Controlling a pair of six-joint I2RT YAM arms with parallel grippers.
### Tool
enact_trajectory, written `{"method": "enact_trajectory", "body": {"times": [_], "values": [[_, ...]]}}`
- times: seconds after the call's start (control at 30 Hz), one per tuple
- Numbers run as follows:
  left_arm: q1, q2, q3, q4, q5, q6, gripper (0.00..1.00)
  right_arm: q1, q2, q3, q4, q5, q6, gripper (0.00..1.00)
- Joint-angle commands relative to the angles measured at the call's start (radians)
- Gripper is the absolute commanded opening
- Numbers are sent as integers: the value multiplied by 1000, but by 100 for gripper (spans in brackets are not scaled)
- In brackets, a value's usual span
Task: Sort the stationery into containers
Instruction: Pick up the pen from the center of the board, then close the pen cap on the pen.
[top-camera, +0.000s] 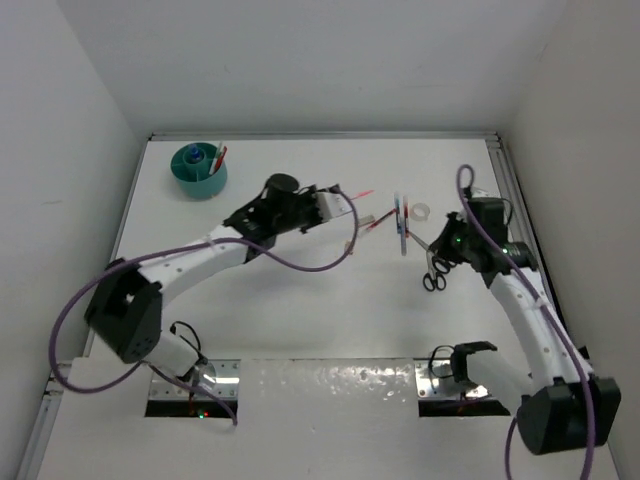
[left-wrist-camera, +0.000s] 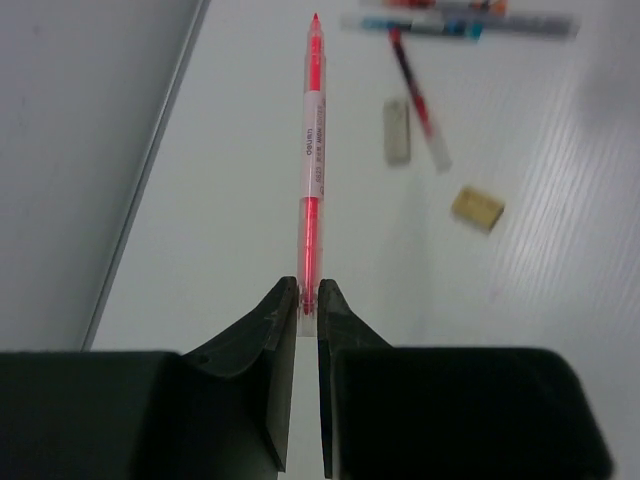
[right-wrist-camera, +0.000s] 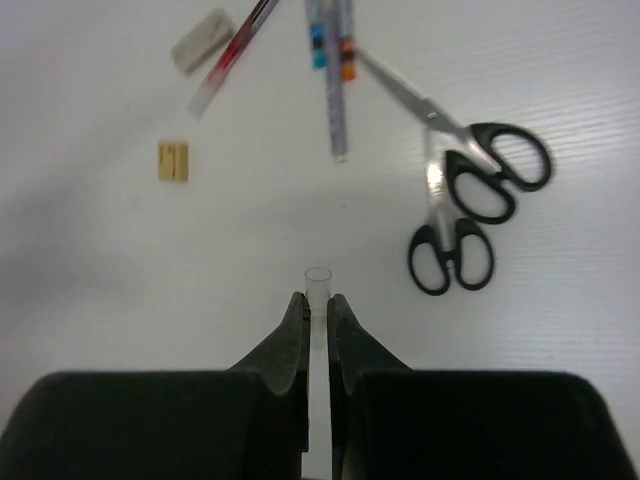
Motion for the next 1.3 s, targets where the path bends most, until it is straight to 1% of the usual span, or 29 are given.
{"method": "enact_trajectory", "body": {"times": [0.0,0.03,0.07,0.1,0.17,0.2,0.27,0.3,0.33,0.43,0.53,0.63,0.7,0.73,0.77,0.8,0.83,1.0,1.07,1.17,1.27], "values": [[114,-131,-141,-209,73,202,0,164,110,63,66,35,-84,0],[189,-157,-175,-249,90,255,0,239,151,81,52,48,-123,0],[223,-198,-190,-291,127,295,0,272,225,100,45,49,-136,0],[289,-222,-212,-347,143,369,0,319,256,118,51,44,-154,0],[344,-283,-277,-389,175,446,0,364,303,111,90,12,-171,0],[383,-295,-298,-420,181,505,0,411,345,106,103,12,-184,0],[412,-320,-339,-441,195,544,0,456,386,92,123,32,-188,0],[423,-320,-350,-451,193,555,0,476,435,94,124,41,-188,0],[437,-320,-359,-451,193,553,0,514,460,92,121,49,-182,0],[449,-312,-396,-443,190,579,0,577,533,86,138,79,-126,0],[457,-279,-416,-438,187,650,0,642,573,55,186,116,-54,0],[484,-185,-398,-438,201,730,0,693,609,45,212,164,-18,0],[524,-135,-370,-452,247,777,6,712,618,39,218,177,-6,0],[538,-78,-329,-466,273,791,11,716,627,23,222,179,-3,0],[549,-49,-307,-507,319,834,20,716,627,13,241,179,0,0],[564,-26,-287,-526,334,854,24,716,626,2,250,177,-3,0],[566,8,-269,-544,350,872,31,716,627,-20,268,177,-7,0],[569,42,-261,-540,371,967,41,688,649,-29,253,191,-38,0],[558,48,-227,-581,387,993,47,680,658,-27,247,200,-49,0],[521,60,-192,-632,400,980,53,671,673,-24,238,219,-62,0],[484,79,-192,-613,387,896,54,668,689,-17,229,220,-64,0]]}}
